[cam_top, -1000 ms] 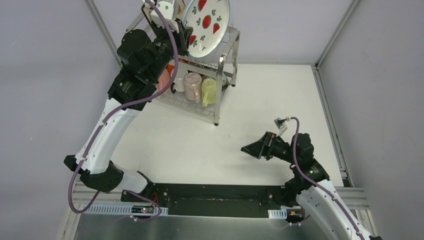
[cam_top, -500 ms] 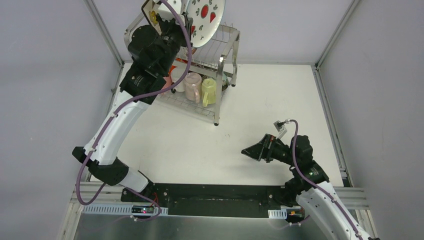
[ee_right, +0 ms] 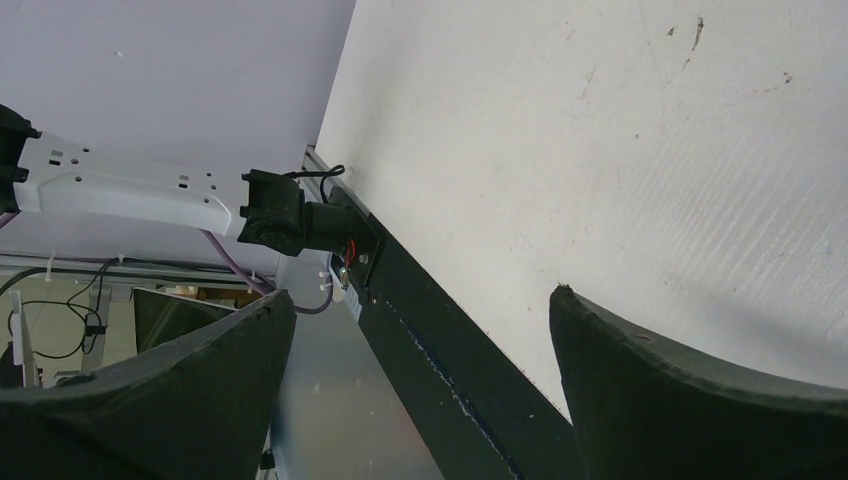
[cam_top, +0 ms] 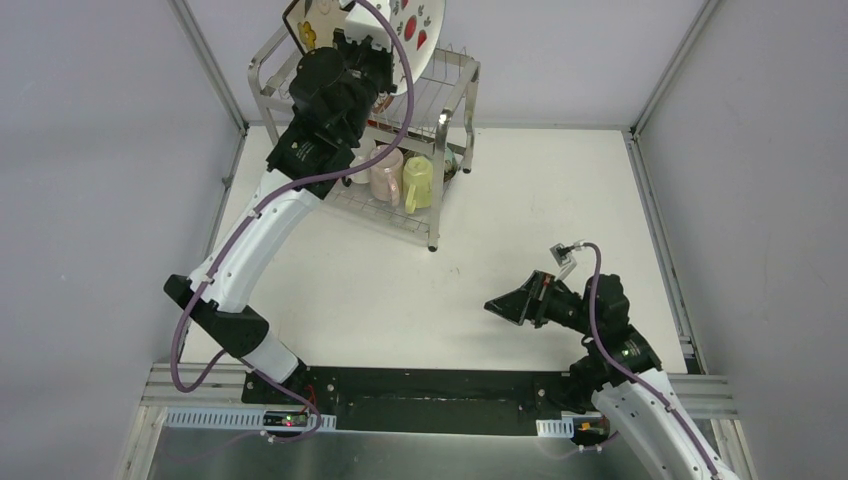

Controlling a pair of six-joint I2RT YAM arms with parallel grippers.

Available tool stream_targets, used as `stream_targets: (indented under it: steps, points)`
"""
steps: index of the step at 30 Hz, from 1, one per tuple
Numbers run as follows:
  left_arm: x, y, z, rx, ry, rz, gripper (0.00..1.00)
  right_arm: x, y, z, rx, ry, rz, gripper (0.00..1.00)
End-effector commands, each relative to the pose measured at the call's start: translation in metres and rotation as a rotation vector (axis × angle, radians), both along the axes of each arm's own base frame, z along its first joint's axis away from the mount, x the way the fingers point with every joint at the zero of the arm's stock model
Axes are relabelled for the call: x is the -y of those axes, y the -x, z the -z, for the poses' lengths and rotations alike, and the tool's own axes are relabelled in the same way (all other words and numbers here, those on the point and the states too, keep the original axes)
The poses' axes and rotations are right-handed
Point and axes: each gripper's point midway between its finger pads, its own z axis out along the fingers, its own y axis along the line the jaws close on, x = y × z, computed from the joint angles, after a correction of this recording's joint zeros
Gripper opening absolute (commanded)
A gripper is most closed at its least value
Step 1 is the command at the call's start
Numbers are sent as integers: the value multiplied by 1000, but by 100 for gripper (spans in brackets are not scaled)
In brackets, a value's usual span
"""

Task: Load the mixed dishes into the dish rack
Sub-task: Insert the plate into the dish rack.

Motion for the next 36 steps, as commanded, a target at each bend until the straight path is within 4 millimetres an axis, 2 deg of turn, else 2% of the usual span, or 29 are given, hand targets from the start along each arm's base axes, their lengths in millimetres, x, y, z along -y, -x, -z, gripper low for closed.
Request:
stream_targets:
  steps: [1,12,20,25,32,36]
  points:
    - [-18,25,-70,202,154,-20,0,3,-1,-6,18,4,21,100]
    - [-5,-6,-16,104,100,-72,0,6,-1,-2,24,53,14,100]
    - [2,-16,5,65,77,-77,0,7,-1,3,7,68,21,100]
    - [9,-17,20,37,81,-48,0,8,-1,7,-3,81,24,100]
    - [20,-12,28,-17,138,34,0,12,-1,14,-15,114,35,100]
    - [21,-14,37,-58,147,29,0,13,-1,19,-25,124,40,100]
